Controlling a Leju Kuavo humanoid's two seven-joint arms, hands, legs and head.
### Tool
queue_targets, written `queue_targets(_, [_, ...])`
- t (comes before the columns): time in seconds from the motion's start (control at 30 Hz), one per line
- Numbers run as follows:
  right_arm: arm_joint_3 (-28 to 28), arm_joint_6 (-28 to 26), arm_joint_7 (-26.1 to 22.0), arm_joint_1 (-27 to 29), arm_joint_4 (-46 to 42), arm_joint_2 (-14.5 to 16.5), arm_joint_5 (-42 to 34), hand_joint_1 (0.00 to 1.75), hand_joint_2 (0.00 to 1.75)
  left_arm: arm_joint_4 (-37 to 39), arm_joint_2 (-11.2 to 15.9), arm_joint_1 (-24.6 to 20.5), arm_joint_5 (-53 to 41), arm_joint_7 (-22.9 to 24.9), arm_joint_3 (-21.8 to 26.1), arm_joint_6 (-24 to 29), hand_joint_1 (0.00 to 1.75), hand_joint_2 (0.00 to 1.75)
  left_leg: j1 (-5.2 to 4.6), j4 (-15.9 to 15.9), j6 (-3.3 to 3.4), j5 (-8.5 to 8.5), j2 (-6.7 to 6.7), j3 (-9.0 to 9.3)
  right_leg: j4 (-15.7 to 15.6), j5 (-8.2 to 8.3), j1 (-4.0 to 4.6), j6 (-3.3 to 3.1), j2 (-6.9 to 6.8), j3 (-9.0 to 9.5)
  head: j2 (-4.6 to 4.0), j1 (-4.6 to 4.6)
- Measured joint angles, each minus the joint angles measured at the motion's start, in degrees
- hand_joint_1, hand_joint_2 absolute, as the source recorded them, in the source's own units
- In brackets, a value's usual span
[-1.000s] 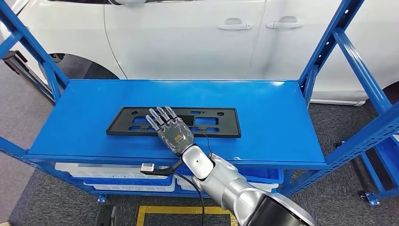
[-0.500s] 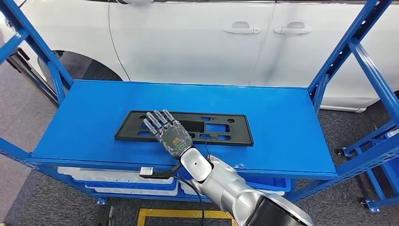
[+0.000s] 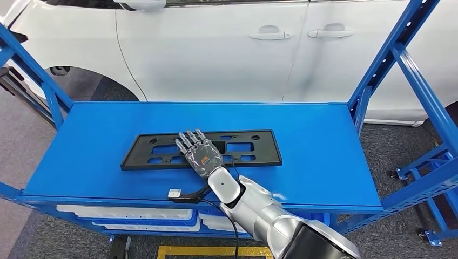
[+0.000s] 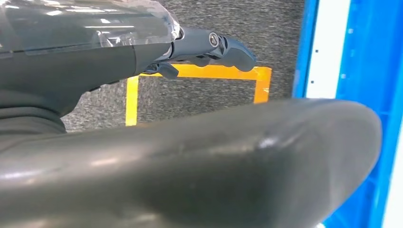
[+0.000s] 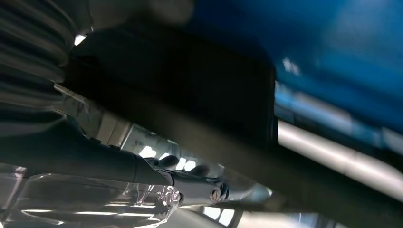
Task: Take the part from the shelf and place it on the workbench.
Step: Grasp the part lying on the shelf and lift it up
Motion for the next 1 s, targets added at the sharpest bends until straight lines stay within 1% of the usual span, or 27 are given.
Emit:
queue_targets(0.03, [0.0,3.7,-0.2,-0.4,0.0,0.4,0.0,1.75,1.75,0.0,0.0,0.0,0.0,0.0,0.1,0.1,0.0,0.0,-0.05,-4.3,0.29,2.3,0.01,1.81,-0.1,-0.25,0.01,0.1,0.07,0.45,0.0,0.0])
queue_targets(0.07, [0.0,7.5,-0.3,-0.9,0.0,0.7,-0.1,1.75,1.75,0.0,0.0,-0.1,0.0,0.0,0.2,0.3,0.0,0.0,-0.21,-8.0,0.63,3.85,0.01,3.49,-0.1,-0.46,0.1,0.27,0.12,0.81,0.0,0.0])
queue_targets(0.1, [0.0,10.5,-0.4,-1.3,0.0,1.0,-0.1,1.75,1.75,0.0,0.0,-0.1,0.0,0.1,0.3,0.5,0.0,0.0,-0.37,-10.4,0.95,4.58,0.02,4.64,-0.1,-0.58,0.16,0.5,0.14,1.02,0.0,0.0])
queue_targets(0.13, [0.0,12.9,-0.4,-1.7,-0.2,1.2,-0.1,1.75,1.75,0.0,0.0,-0.2,-0.1,0.1,0.3,0.7,0.0,0.0,-0.54,-11.7,1.25,4.64,0.01,5.27,-0.2,-0.64,0.2,0.78,0.16,1.13,-0.01,0.0])
queue_targets(0.17, [0.0,14.5,-0.4,-2.0,-0.4,1.3,-0.2,1.75,1.75,0.0,0.0,-0.2,-0.1,0.2,0.4,0.8,0.0,0.0,-0.7,-11.9,1.51,4.49,-0.01,5.43,-0.3,-0.62,0.23,1.09,0.17,1.19,-0.01,0.0])
queue_targets(0.23, [0.0,16.4,-0.3,-2.6,-0.9,1.3,-0.3,1.75,1.75,0.0,-0.1,-0.1,-0.1,0.2,0.7,1.0,0.0,0.0,-0.47,-12.5,2.12,4.71,0.04,5.83,-0.3,-0.82,0.28,1.73,0.09,1.32,-0.01,0.01])
queue_targets(0.27, [0.0,17.0,-0.3,-2.7,-1.0,1.3,-0.4,1.75,1.75,0.0,-0.1,-0.2,-0.2,0.3,0.8,1.1,0.0,0.0,-0.32,-12.9,2.47,4.91,0.12,6.06,0.7,-1.56,0.29,2.0,-0.02,0.96,0.0,0.01])
queue_targets(0.3, [0.0,17.3,-0.3,-2.7,-1.1,1.3,-0.5,1.75,1.75,0.0,-0.1,-0.2,-0.2,0.3,0.8,1.1,0.0,0.0,-0.16,-13.3,2.77,5.1,0.21,6.22,2.9,-2.91,0.26,2.23,-0.13,0.0,0.0,0.02])
queue_targets(0.33, [0.0,17.5,-0.3,-2.6,-1.2,1.3,-0.6,1.75,1.75,0.0,-0.2,-0.2,-0.2,0.3,0.9,1.2,0.0,0.0,-0.16,-13.5,2.96,5.18,0.3,6.22,6.2,-4.72,0.13,2.39,-0.23,-1.58,-0.01,0.02])
queue_targets(0.37, [0.0,17.6,-0.4,-2.5,-1.2,1.3,-0.8,1.75,1.75,0.0,-0.2,-0.2,-0.2,0.3,1.0,1.2,0.0,0.0,-0.18,-13.5,3.09,5.2,0.35,6.11,10.3,-6.66,0.05,2.52,-0.28,-3.62,-0.01,0.01])
queue_targets(0.4, [0.0,17.5,-0.3,-2.4,-1.2,1.3,-0.9,1.75,1.75,0.0,-0.2,-0.2,-0.2,0.3,1.1,1.2,0.0,0.0,-0.19,-13.4,3.12,5.2,0.4,6.01,13.9,-8.01,-0.03,2.65,-0.3,-5.51,-0.01,0.01])
queue_targets(0.43, [0.0,17.4,-0.3,-2.4,-1.2,1.3,-1.0,1.75,1.75,0.0,-0.3,-0.1,-0.2,0.3,1.2,1.2,0.0,0.0,-0.19,-13.3,3.1,5.18,0.45,5.96,16.0,-8.34,-0.1,2.76,-0.32,-6.67,0.0,0.01])
queue_targets(0.47, [0.0,17.1,-0.3,-2.4,-1.2,1.3,-1.2,1.75,1.75,0.0,-0.3,0.0,-0.3,0.3,1.3,1.2,0.0,0.0,-0.18,-13.2,3.04,5.13,0.46,5.94,16.0,-7.54,-0.18,2.84,-0.35,-6.77,0.0,0.01])
queue_targets(0.5, [0.0,16.8,-0.3,-2.4,-1.2,1.3,-1.3,1.75,1.75,0.0,-0.4,0.0,-0.3,0.3,1.3,1.2,0.0,0.0,-0.15,-13.0,2.93,5.05,0.45,5.95,13.9,-5.83,-0.3,2.87,-0.37,-5.8,-0.01,0.01])
queue_targets(0.53, [0.0,16.3,-0.3,-2.4,-1.2,1.3,-1.4,1.75,1.75,0.0,-0.4,0.0,-0.4,0.1,1.3,1.2,0.0,0.0,-0.13,-12.8,2.73,4.88,0.4,5.94,9.8,-3.56,-0.43,2.85,-0.39,-3.86,-0.01,0.01])
queue_targets(0.57, [0.0,15.8,-0.2,-2.4,-1.3,1.3,-1.6,1.75,1.75,0.0,-0.4,0.0,-0.6,-0.2,1.3,1.2,0.0,0.0,-0.21,-12.4,2.45,4.66,0.33,5.82,5.9,-2.01,-0.45,2.75,-0.38,-2.0,-0.01,0.01])
queue_targets(0.6, [0.0,15.3,-0.2,-2.4,-1.4,1.3,-1.9,1.75,1.75,0.0,-0.5,-0.1,-0.8,-0.6,1.3,1.2,0.0,0.0,-0.31,-12.0,2.15,4.47,0.25,5.63,2.9,-0.98,-0.47,2.53,-0.36,-0.68,-0.01,0.01])
queue_targets(0.63, [0.0,14.8,-0.3,-2.4,-1.5,1.3,-2.1,1.75,1.75,0.0,-0.5,-0.1,-1.1,-1.1,1.3,1.2,0.0,0.0,-0.38,-11.7,1.82,4.34,0.17,5.43,1.1,-0.57,-0.39,2.25,-0.32,0.06,0.0,0.01])
queue_targets(0.67, [-0.1,14.3,-0.3,-2.4,-1.6,1.3,-2.3,1.75,1.75,0.0,-0.5,-0.1,-1.3,-1.8,1.3,1.2,0.0,0.44,-0.42,-11.6,1.51,4.32,0.11,5.27,0.8,-0.76,-0.23,1.92,-0.3,0.05,0.0,0.0])
queue_targets(0.73, [-0.3,13.5,-0.3,-2.3,-2.0,1.3,-2.7,1.75,1.75,0.0,-0.5,0.0,-1.4,-3.1,1.3,1.2,0.0,1.31,-0.22,-11.5,0.96,4.26,0.06,5.14,0.7,-0.55,-0.21,1.24,-0.34,-0.06,0.0,0.0])
queue_targets(0.77, [-0.4,13.1,-0.3,-2.3,-2.2,1.3,-2.9,1.75,1.75,0.0,-0.5,0.0,-1.5,-3.7,1.3,1.2,0.0,1.75,-0.14,-10.9,0.69,3.72,0.07,4.85,0.6,-0.46,-0.29,0.91,-0.4,-0.05,0.0,0.0])
queue_targets(0.8, [-0.7,12.6,-0.3,-2.3,-2.4,1.3,-3.2,1.75,1.75,0.0,-0.5,0.0,-1.7,-4.2,1.3,1.3,0.0,1.75,-0.07,-9.2,0.41,2.6,0.08,4.09,0.5,-0.37,-0.41,0.62,-0.45,-0.05,0.0,0.0])
queue_targets(0.83, [-0.9,12.1,-0.3,-2.3,-2.7,1.3,-3.3,1.75,1.75,0.0,-0.5,0.1,-1.8,-4.5,1.3,1.4,0.0,1.75,0.0,-6.3,0.15,0.93,0.11,2.75,0.4,-0.33,-0.46,0.42,-0.49,-0.06,-0.01,0.0])
queue_targets(0.9, [-1.4,11.3,-0.3,-2.2,-3.1,1.3,-3.6,1.75,1.75,0.0,-0.5,0.1,-1.9,-4.8,1.3,1.7,0.0,1.75,0.07,1.8,-0.22,-2.55,0.14,-0.95,0.4,-0.37,-0.35,0.18,-0.47,-0.11,-0.01,0.0])
queue_targets(0.93, [-1.6,11.1,-0.4,-2.0,-3.3,1.3,-3.8,1.75,1.75,0.0,-0.5,0.2,-1.9,-4.8,1.4,1.8,0.0,1.75,0.08,4.7,-0.29,-3.29,0.14,-2.39,0.5,-0.41,-0.29,0.13,-0.45,-0.1,-0.01,0.0])
queue_targets(0.97, [-1.8,10.8,-0.4,-1.9,-3.6,1.3,-4.0,1.75,1.75,0.0,-0.5,0.2,-1.8,-4.7,1.5,2.0,0.0,1.75,0.07,5.5,-0.24,-2.89,0.14,-2.9,0.5,-0.46,-0.23,0.11,-0.41,-0.05,-0.01,0.0])
queue_targets(1.0, [-2.1,10.5,-0.4,-1.8,-3.9,1.3,-4.3,1.75,1.75,0.0,-0.5,0.2,-1.8,-4.4,1.6,2.1,0.0,1.75,0.07,3.8,-0.08,-1.4,0.14,-2.28,0.5,-0.54,-0.18,0.12,-0.36,0.04,0.0,0.0])
